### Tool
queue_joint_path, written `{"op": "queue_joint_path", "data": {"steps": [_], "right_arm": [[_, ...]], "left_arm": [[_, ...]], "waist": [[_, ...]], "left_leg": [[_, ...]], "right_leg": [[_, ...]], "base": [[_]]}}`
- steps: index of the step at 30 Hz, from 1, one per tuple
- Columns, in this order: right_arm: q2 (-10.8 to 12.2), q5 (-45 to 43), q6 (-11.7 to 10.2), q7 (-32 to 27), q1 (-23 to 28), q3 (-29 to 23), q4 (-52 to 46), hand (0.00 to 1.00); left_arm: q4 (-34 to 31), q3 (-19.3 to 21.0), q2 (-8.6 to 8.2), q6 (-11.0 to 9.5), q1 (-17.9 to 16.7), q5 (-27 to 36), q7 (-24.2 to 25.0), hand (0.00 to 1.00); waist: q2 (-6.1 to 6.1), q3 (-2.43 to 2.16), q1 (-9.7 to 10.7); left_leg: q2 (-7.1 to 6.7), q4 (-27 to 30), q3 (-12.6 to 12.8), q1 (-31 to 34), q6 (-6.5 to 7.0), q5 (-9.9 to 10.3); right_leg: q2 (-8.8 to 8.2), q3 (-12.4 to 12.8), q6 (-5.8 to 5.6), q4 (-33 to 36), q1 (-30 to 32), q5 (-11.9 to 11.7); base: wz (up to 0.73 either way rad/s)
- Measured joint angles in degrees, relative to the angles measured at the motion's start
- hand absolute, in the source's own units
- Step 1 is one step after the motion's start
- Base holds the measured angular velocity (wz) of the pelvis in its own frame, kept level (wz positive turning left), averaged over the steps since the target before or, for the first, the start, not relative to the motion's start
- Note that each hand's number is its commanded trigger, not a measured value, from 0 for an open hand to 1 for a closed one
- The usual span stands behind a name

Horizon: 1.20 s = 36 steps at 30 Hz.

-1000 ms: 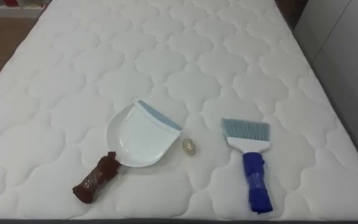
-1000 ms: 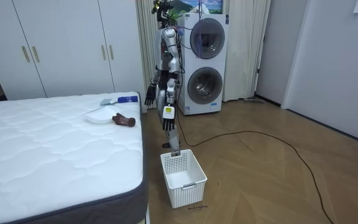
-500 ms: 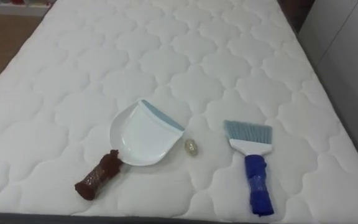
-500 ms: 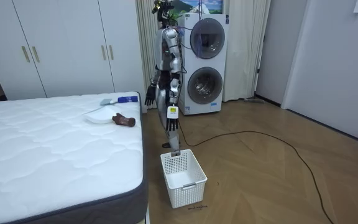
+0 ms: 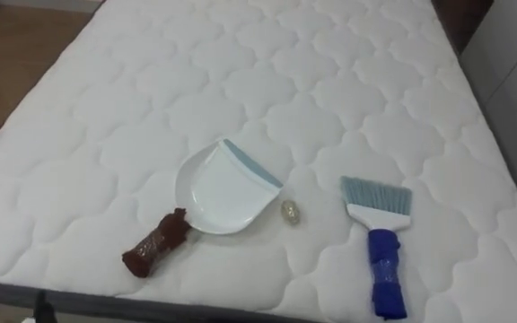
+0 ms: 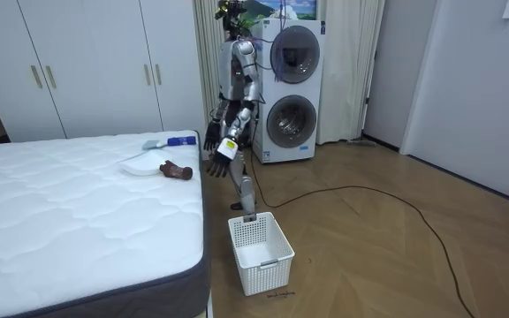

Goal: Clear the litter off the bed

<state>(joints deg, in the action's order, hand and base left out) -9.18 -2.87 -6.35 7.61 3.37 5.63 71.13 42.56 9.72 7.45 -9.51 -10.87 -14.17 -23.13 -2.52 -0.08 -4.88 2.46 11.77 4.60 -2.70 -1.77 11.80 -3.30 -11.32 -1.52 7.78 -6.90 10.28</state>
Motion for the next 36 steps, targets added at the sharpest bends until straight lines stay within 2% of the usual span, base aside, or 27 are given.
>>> {"op": "queue_joint_path", "data": {"steps": [4,6,9,11,14,23,29,33,34,36], "right_arm": [[-0.02,0.06,-0.3,0.14,-0.06,0.74,-0.03,0.0],[-0.05,0.33,-0.36,0.17,-0.03,1.04,-0.11,0.0],[-0.07,0.32,-0.39,0.09,-0.09,1.04,-0.79,0.0],[-0.16,0.33,-0.46,0.1,-0.08,1.03,-1.12,0.0],[-0.27,0.46,-0.62,0.53,-0.19,1.05,-1.43,0.0],[-0.61,2.69,-1.11,1.3,-0.66,1.04,-1.35,0.0],[-0.7,2.78,-1.07,0.87,-2.29,1.15,-0.51,0.0],[-0.93,2.52,-0.96,-0.74,-3.9,2.09,0.38,0.0],[-1.04,2.49,-0.96,-0.84,-4.07,2.09,0.58,0.0],[-1.36,2.54,-0.31,-1.3,-4.71,2.08,0.83,0.0]], "left_arm": [[-0.46,-3.57,0.15,-1.03,1.7,-0.01,-0.04,0.0],[-1.45,-6.04,0.47,-1.48,1.76,-0.05,0.16,0.0],[-2.17,-7.72,1.12,-1.64,2.15,-1.31,0.99,0.0],[-2.18,-8.23,1.32,-1.7,2.6,-2.17,1.52,0.0],[-2.22,-9.3,1.7,-1.71,3.45,-3.2,1.96,0.0],[-2.29,-11.27,1.93,-2.08,7.89,-4.13,2.45,0.0],[-1.96,-12.83,1.99,-2.11,9.24,-3.97,1.83,0.0],[2.26,-13.52,2.11,-2.08,12.86,-5.36,0.66,0.0],[2.57,-13.52,2.18,-2.08,13.07,-5.8,0.55,0.0],[3.46,-13.52,2.67,-2.08,14.24,-6.65,-0.69,0.0]], "waist": [[-0.02,-0.1,0.1],[0.06,-0.01,0.67],[0.08,0.16,1.47],[0.19,0.41,1.58],[0.34,0.59,2.86],[0.87,0.58,4.53],[1.1,0.33,5.91],[1.8,0.54,6.7],[1.92,0.47,6.82],[2.24,0.62,7.62]], "left_leg": [[0.0,0.05,-0.17,-0.07,0.0,0.0],[0.0,0.1,-0.19,-0.32,0.0,0.0],[-0.01,0.1,-0.23,0.0,0.0,0.0],[-0.01,0.09,-0.2,0.08,0.0,0.0],[-0.01,0.04,-0.26,0.27,-0.01,0.0],[-0.01,0.9,-0.1,1.85,0.01,0.0],[0.04,1.64,0.01,4.72,0.12,-0.08],[0.04,2.13,-0.11,6.58,0.34,-0.22],[0.04,2.13,-0.1,6.83,0.35,-0.23],[0.03,2.83,-0.1,8.37,0.46,-0.31]], "right_leg": [[0.0,-0.24,0.0,0.01,-0.09,-0.01],[-0.05,-0.41,0.0,0.01,-0.39,-0.01],[-0.07,-0.37,0.0,0.0,-0.04,-0.01],[-0.07,-0.3,0.0,0.0,0.08,-0.01],[-0.07,-0.41,0.0,-0.01,0.16,-0.01],[-0.18,0.16,-0.01,0.97,2.18,0.0],[-0.34,0.12,0.01,2.16,5.75,-0.02],[-0.41,0.14,0.09,3.08,7.38,-0.08],[-0.43,0.15,0.09,3.13,7.62,-0.08],[-0.57,0.03,0.09,4.12,9.37,-0.08]], "base": [[0.0],[0.0],[0.0],[0.0],[0.0],[-0.04],[-0.08],[0.0],[0.0],[0.0]]}}
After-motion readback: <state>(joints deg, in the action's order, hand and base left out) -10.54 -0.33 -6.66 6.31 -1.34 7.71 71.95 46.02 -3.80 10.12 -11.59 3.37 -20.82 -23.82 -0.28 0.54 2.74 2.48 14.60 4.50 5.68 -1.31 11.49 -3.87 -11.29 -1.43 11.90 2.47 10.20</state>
